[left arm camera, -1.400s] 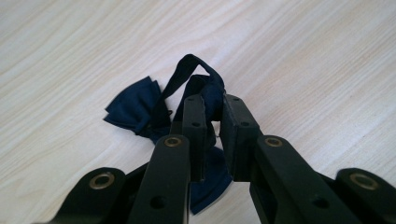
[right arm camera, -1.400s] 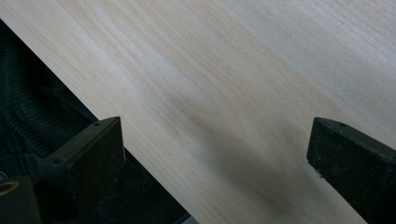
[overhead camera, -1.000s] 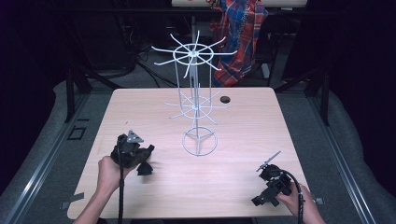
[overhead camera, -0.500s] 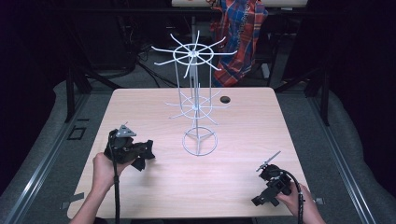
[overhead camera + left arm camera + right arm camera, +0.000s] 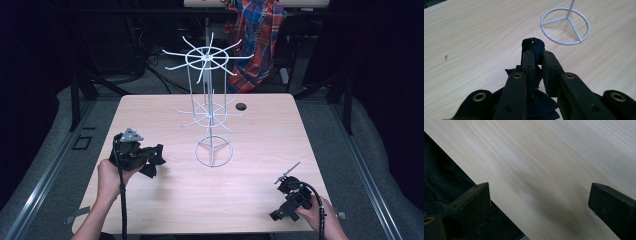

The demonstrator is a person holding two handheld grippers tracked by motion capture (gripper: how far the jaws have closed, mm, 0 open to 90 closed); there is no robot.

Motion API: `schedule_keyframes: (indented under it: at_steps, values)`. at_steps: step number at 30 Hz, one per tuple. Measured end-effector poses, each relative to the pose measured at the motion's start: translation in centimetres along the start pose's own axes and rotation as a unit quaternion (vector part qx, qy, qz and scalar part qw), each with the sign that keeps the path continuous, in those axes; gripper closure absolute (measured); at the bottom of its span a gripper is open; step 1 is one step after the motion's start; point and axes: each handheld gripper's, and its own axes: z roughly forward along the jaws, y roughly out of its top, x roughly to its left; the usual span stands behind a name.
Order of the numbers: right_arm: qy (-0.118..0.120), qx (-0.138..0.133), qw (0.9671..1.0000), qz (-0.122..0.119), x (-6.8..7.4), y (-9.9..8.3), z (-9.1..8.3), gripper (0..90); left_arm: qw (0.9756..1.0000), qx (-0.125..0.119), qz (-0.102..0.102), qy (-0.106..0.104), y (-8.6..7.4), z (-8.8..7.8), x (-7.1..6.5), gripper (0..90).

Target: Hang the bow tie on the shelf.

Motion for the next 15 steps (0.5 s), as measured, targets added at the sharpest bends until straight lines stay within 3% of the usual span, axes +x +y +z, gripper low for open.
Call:
schedule_keyframes:
  at_steps: [15]
  values:
    - [0.001, -0.006, 1.0, 0.005, 0.03, 0.01, 0.02, 3.8, 0.9995, -0.026, -0.016, 0.007, 0.84, -0.91, 0.88, 81.6]
